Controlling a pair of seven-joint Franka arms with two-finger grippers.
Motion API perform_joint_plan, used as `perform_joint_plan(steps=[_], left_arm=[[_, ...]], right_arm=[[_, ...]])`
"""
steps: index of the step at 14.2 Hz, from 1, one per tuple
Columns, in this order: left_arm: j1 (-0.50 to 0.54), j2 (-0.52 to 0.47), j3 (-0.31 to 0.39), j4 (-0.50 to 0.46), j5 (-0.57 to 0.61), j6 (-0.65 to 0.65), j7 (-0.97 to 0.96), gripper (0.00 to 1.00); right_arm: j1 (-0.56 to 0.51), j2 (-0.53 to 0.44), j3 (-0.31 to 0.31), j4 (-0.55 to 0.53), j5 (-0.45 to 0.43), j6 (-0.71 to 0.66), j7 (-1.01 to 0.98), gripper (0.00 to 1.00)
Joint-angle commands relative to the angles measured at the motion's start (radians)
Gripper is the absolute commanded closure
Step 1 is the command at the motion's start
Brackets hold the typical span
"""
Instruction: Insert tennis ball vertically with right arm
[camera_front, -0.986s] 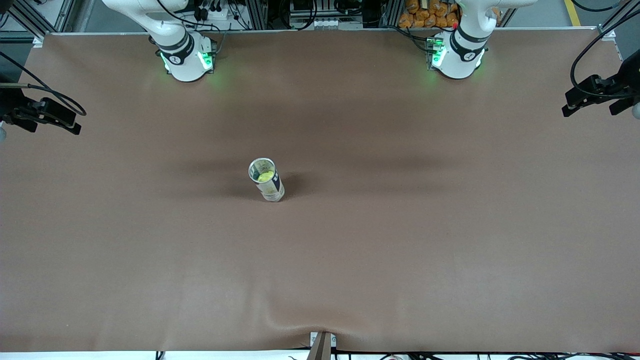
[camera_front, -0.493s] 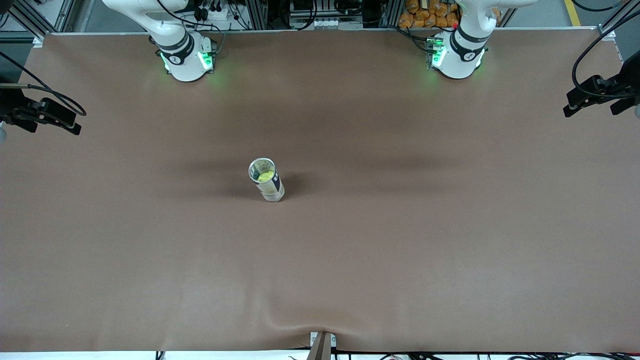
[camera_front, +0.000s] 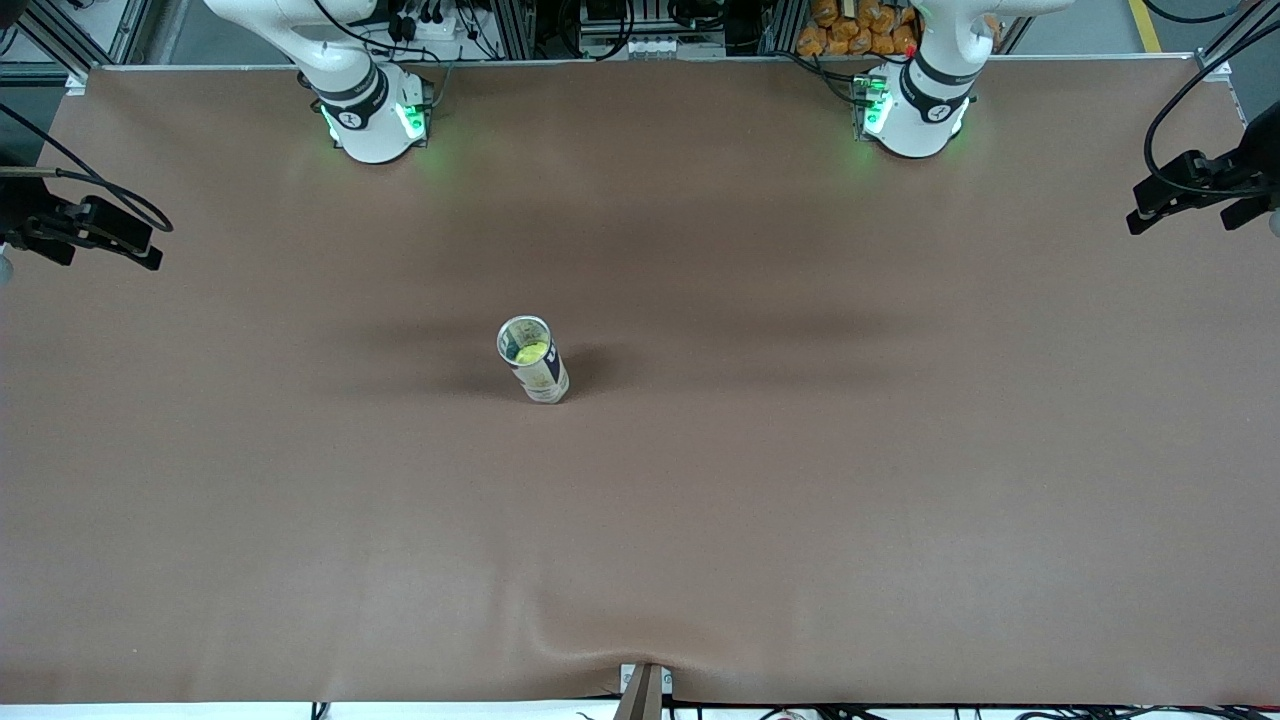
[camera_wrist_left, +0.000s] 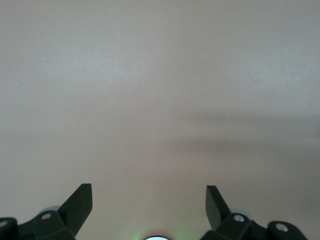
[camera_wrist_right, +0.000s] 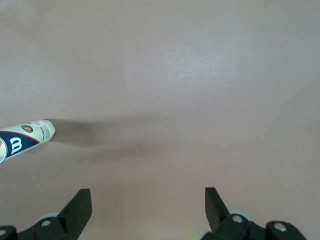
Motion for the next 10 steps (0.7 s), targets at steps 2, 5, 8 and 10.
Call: perform_joint_plan(steps=[2, 5, 8, 10], left_arm=[[0.006, -0.020, -0.005, -0.023, 0.007, 0.018, 0.022, 0.00], [0.006, -0.014, -0.007, -0.001, 0.006, 0.015, 0.017, 0.00], [0.004, 0.006, -0.005, 0.015, 0.007, 0.013, 0.019, 0.00], [0.004, 0.006, -0.005, 0.015, 0.007, 0.010, 0.019, 0.00]], right_arm=[[-0.009, 0.003, 0.007, 0.002, 0.010, 0.005, 0.002, 0.00], [-0.009, 0.003, 0.009, 0.002, 0.010, 0.003, 0.002, 0.00], [-0.009, 0.003, 0.007, 0.002, 0.010, 0.003, 0.002, 0.00], [-0.009, 0.003, 0.007, 0.002, 0.010, 0.003, 0.002, 0.00]])
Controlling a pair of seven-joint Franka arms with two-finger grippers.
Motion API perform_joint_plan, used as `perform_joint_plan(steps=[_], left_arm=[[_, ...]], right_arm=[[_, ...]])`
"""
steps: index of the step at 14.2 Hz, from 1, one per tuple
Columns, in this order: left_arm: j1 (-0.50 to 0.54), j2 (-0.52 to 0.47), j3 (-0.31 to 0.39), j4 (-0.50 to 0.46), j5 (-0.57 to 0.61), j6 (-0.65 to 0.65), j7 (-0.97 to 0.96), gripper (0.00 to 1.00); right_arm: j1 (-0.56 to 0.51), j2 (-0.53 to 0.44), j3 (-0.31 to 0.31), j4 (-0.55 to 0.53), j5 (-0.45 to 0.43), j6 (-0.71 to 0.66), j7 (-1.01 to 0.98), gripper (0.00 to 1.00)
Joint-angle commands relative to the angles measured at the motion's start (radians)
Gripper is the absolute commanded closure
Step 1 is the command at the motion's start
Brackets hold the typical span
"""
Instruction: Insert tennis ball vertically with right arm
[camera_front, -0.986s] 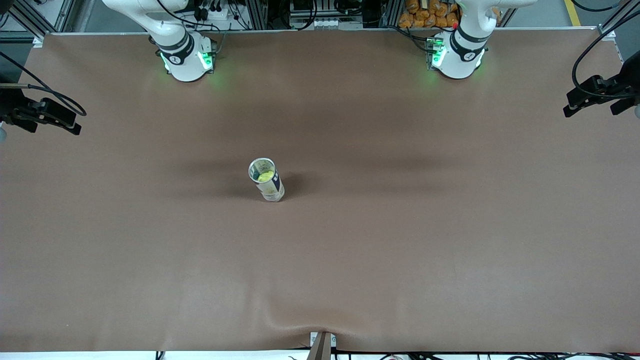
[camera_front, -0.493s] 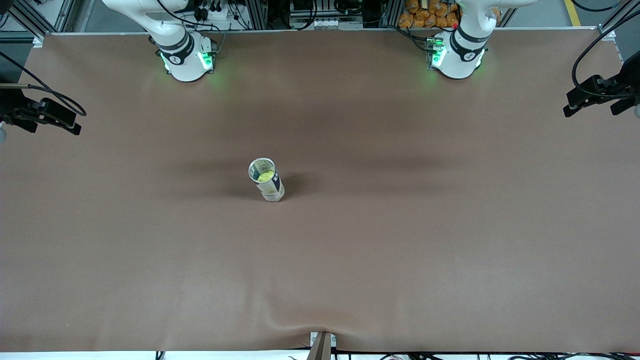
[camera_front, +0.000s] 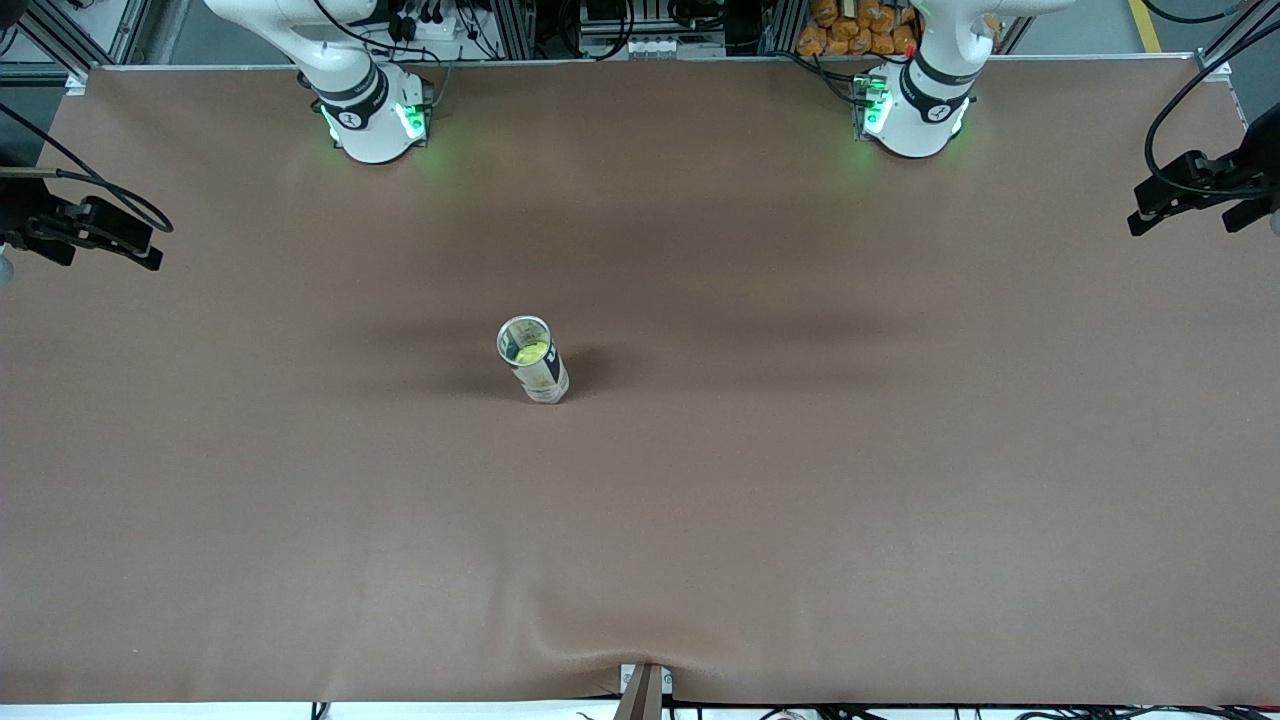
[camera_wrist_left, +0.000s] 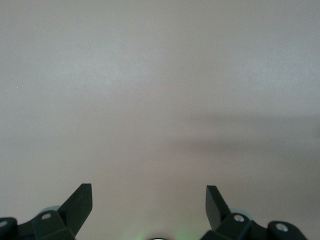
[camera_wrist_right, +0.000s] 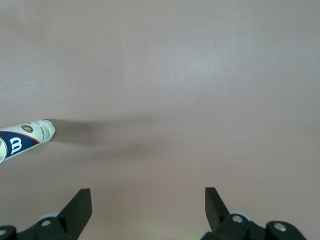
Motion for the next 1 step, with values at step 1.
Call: perform_joint_plan(steps=[1], left_arm=[[0.003, 0.006, -0.005, 0.013, 0.007, -0.006, 0.010, 0.00]], right_arm=[[-0.009, 0.002, 0.007, 0.002, 0.010, 0.004, 0.002, 0.00]])
